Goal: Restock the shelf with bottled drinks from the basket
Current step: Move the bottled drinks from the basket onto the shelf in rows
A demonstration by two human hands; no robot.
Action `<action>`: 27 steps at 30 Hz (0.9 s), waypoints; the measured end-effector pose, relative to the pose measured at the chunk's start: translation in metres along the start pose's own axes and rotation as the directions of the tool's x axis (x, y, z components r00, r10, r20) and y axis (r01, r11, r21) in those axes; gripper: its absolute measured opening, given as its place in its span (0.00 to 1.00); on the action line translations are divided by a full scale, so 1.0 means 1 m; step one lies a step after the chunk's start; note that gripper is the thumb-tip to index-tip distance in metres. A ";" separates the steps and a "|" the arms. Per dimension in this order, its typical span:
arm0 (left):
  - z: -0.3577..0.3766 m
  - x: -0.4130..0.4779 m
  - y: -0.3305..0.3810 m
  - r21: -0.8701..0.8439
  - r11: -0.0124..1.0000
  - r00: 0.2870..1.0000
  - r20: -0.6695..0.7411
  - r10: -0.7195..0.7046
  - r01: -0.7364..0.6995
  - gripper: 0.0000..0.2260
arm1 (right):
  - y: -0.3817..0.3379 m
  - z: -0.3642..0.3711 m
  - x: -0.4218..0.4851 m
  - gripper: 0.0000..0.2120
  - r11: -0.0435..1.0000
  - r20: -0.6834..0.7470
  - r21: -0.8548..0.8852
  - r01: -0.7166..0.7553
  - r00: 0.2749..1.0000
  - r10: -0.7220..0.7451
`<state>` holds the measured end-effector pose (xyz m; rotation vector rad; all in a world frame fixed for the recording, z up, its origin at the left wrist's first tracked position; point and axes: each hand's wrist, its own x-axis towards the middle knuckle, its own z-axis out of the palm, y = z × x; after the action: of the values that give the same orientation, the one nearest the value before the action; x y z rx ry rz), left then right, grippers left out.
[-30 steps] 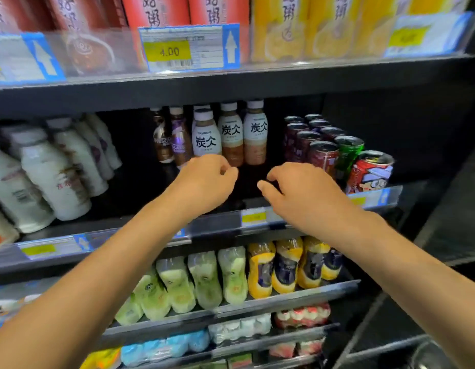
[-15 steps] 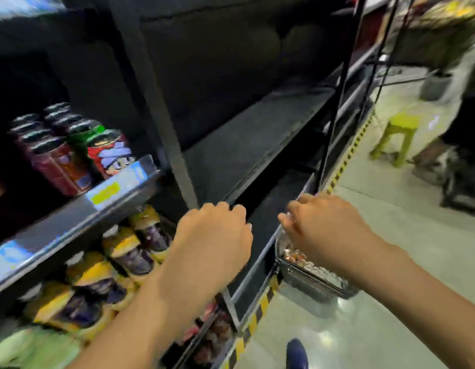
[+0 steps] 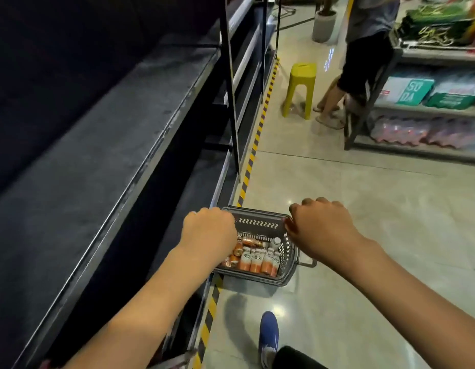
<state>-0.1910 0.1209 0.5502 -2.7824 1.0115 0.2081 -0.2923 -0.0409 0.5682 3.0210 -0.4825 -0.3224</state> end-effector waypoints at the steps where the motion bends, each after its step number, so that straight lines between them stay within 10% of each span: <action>1: 0.007 0.020 0.003 0.006 1.000 1.000 0.017 0.012 -0.012 0.08 | 0.008 0.007 0.015 0.19 1.000 0.025 -0.001 -0.011 1.000 0.011; 14: 0.153 0.226 0.032 0.059 0.976 0.905 0.391 0.169 -0.208 0.12 | 0.031 0.152 0.182 0.17 0.991 0.406 0.036 -0.127 0.908 0.102; 27: 0.520 0.373 0.029 -0.006 0.991 0.775 0.623 0.106 -0.131 0.15 | -0.010 0.517 0.324 0.25 0.950 0.708 -0.009 -0.313 0.669 0.227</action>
<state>0.0366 -0.0240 -0.0312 -2.3216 0.9778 1.0379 -0.1001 -0.1495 -0.0010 2.7421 -1.0079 -1.4924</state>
